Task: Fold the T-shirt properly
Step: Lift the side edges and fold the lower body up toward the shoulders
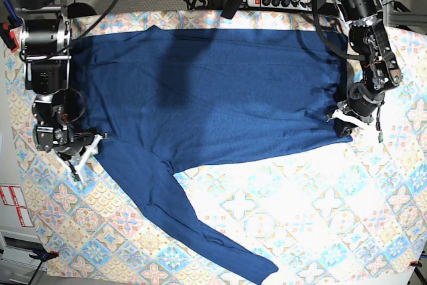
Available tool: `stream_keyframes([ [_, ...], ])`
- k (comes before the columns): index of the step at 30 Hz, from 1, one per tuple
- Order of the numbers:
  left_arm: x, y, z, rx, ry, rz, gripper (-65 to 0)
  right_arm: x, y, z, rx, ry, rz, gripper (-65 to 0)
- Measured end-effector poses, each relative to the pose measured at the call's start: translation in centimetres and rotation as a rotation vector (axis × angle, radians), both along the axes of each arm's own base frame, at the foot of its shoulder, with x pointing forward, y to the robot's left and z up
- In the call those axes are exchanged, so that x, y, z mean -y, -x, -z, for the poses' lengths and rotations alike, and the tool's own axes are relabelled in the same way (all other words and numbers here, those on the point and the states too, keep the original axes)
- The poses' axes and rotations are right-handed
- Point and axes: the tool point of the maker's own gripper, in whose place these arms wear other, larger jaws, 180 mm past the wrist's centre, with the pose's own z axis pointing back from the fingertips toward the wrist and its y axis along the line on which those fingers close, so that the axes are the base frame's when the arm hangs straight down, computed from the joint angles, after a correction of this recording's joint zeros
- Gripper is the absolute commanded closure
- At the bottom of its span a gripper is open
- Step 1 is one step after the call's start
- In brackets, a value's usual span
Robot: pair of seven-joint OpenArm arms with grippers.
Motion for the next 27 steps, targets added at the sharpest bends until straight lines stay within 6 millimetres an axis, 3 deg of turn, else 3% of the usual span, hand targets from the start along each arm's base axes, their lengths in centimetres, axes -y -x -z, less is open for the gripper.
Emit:
stream_keyframes([
  [5, 0.1, 0.0, 0.0, 0.000, 0.002, 0.001, 0.0, 1.9, 0.6, 0.7, -0.007, 0.003, 0.046, -25.5],
  [16, 0.1, 0.5, 0.4, -0.010, 0.004, -0.001, 0.0, 2.4, 1.5, 1.9, -0.007, -0.027, 0.080, -25.2],
  [23, 0.1, 0.7, 0.6, -0.017, 0.004, -0.001, 0.0, -1.3, 1.5, 2.0, -0.015, -0.128, -0.055, -24.5],
  [27, 0.0, 0.9, 0.7, -0.021, 0.003, -0.002, 0.0, -1.6, 1.4, 2.0, -0.013, -0.139, -0.059, -13.8],
])
